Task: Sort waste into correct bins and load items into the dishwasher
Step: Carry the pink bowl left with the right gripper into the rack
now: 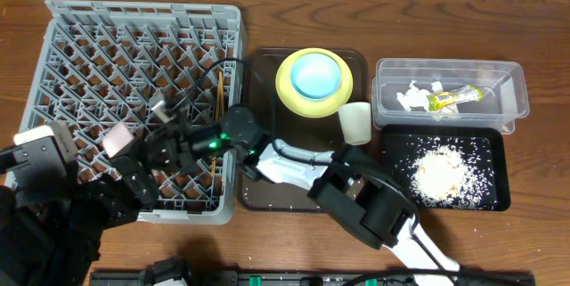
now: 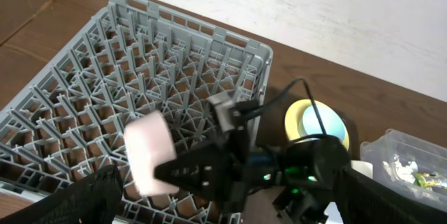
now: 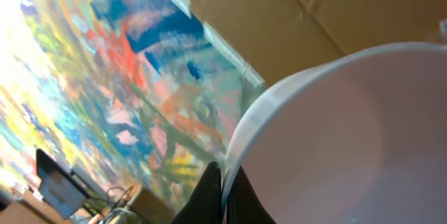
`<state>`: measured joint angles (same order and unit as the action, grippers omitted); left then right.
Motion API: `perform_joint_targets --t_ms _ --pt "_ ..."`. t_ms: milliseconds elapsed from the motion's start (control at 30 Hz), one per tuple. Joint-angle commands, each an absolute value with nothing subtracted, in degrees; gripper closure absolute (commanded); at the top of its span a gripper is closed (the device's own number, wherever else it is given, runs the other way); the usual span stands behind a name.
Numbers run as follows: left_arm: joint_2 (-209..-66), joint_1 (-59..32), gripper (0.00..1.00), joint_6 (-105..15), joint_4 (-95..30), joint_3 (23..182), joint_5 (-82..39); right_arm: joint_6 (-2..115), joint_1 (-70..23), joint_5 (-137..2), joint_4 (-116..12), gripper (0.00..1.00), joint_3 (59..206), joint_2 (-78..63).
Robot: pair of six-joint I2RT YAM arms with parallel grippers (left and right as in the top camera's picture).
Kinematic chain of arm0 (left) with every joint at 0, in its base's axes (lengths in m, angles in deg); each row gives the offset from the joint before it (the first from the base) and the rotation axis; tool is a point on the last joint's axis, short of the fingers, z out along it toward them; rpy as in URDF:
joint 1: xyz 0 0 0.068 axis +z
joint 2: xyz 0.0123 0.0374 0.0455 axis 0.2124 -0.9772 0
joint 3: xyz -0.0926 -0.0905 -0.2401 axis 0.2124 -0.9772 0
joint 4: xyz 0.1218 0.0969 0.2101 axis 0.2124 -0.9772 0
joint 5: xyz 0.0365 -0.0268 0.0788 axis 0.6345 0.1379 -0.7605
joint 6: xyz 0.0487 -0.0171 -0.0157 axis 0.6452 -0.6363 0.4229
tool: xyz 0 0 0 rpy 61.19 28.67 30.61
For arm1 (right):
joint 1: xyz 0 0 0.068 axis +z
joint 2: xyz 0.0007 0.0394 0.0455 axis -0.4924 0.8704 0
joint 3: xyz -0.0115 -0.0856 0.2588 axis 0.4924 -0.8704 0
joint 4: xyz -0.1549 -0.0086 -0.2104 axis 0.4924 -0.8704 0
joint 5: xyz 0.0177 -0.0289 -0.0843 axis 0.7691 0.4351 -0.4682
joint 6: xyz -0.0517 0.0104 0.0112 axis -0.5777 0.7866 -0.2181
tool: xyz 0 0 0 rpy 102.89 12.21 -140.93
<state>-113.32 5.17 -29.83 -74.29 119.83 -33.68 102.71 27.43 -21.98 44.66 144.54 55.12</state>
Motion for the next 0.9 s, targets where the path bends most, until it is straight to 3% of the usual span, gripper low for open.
perform_joint_targets --t_ms 0,500,767,867 --pt "-113.3 5.3 0.04 -30.3 -74.1 120.1 -34.3 99.2 28.1 -22.9 40.4 0.99 145.2 54.8" --pt "-113.3 5.3 0.04 -30.3 -74.1 120.1 -34.3 99.1 24.2 -21.0 32.9 0.98 145.2 54.8" --pt "-113.3 5.3 0.03 -30.3 -74.1 120.1 -34.3 104.0 20.3 -15.9 30.6 0.87 145.2 54.8" --pt "-113.3 5.3 0.03 -30.3 -74.1 120.1 -34.3 104.0 19.8 -15.8 28.7 0.76 145.2 54.8"
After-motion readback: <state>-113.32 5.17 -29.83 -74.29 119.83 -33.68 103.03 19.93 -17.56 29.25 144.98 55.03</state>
